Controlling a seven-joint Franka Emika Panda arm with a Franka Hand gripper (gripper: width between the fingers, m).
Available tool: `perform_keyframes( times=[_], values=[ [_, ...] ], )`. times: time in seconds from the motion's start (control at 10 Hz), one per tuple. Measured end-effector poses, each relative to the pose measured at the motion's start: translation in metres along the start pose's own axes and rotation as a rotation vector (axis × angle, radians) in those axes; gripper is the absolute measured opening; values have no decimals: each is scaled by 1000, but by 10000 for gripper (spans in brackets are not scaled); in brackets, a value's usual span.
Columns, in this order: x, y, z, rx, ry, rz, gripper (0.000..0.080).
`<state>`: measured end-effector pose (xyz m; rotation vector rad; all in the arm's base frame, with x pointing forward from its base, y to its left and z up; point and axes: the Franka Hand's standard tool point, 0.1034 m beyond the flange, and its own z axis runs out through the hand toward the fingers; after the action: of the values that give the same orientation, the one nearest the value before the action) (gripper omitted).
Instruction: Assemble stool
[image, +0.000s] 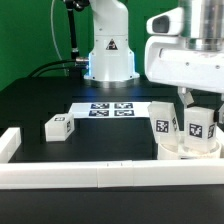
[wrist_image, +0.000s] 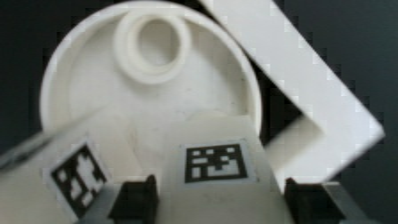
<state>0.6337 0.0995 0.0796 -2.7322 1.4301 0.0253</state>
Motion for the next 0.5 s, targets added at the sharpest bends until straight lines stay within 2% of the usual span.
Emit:
perform_keyframes(
  times=[0.1, 0.5],
  values=[
    [-3, -2, 0, -6, 8, 37, 340],
    [-6, -3, 1, 0, -2, 301, 340]
  ],
)
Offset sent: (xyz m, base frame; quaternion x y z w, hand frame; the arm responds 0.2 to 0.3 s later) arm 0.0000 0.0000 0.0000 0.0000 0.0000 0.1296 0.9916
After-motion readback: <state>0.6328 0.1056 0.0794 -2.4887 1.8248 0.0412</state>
